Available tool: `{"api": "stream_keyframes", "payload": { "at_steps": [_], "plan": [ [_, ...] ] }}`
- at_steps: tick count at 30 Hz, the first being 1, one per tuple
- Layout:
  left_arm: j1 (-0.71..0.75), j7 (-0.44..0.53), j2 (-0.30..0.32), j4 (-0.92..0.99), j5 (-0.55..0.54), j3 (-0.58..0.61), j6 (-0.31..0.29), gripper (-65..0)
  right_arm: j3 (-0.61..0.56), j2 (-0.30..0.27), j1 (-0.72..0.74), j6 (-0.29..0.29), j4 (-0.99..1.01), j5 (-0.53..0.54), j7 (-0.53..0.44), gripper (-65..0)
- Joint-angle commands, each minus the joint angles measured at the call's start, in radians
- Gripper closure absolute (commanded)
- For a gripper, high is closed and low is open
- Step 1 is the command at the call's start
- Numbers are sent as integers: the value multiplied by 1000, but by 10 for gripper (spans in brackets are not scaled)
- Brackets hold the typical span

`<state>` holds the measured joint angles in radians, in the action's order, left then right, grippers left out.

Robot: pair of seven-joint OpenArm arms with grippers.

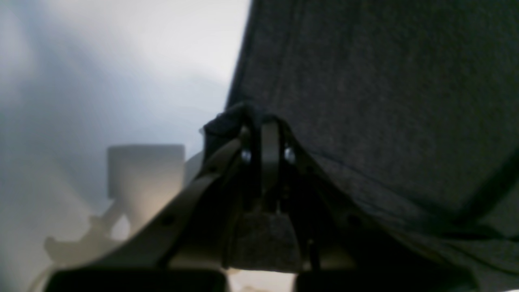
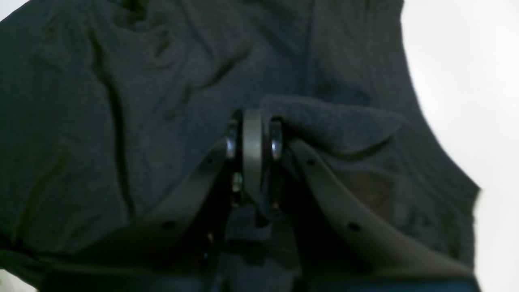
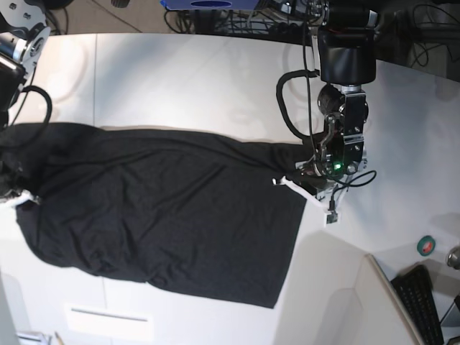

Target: Layout the t-shirt on the table in an organized manner, then fold the t-shirt properly

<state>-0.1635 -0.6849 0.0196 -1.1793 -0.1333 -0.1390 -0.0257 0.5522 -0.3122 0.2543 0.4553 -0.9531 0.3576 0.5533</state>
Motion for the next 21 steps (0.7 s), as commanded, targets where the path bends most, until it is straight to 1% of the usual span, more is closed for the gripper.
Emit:
{"api": "stream_keyframes", "payload": {
  "at_steps": [1,2,3,4,5,6,7,8,11,13,15,16,17,19,21],
  "plan": [
    [-20,15,1,-14,-1,-1,2,0,6,-25,26,3,-16,11,-19,0],
    [-20,15,1,-20,-1,-3,2,0,6,-25,26,3,-16,11,-19,0],
    [-20,15,1,-24,-1,-4,2,0,6,-25,26,3,-19,11,-17,-50],
    [-21,15,1,-24,-1,-4,2,0,7,-25,26,3,-22,13,-17,-149],
    [-29,17,1,-24,-1,-3,2,-20,7,-25,24,4,-24,14,-19,-236],
    [-37,17,1,-23,-1,-1,2,-120,16,-25,21,7,-25,28,-20,-330],
    [-38,17,0,-23,-1,-1,2,-224,47,-25,17,9,-25,57,-19,-395],
    [-41,18,-7,-24,-1,-1,-1,-314,87,-25,3,9,-25,93,-16,-426],
    [-46,18,-23,-72,-2,-4,-4,-536,141,-26,-46,10,-60,196,-9,-410],
    [-21,18,-25,-146,-7,-9,-4,-629,151,-25,-115,10,-148,258,26,-410],
    [29,18,-22,-235,-67,-11,-4,-647,193,-21,-204,4,-258,320,60,-410],
    [64,18,-19,-282,-121,-12,-4,-647,226,-3,-252,4,-313,363,73,-410],
    [106,18,-17,-321,-177,-18,-4,-647,257,23,-292,3,-358,401,81,-410],
    [190,18,-11,-368,-306,-66,-4,-647,337,78,-369,1,-447,444,93,-410],
    [247,18,-11,-368,-404,-109,-4,-647,406,141,-405,1,-488,446,123,-410]
  ]
}}
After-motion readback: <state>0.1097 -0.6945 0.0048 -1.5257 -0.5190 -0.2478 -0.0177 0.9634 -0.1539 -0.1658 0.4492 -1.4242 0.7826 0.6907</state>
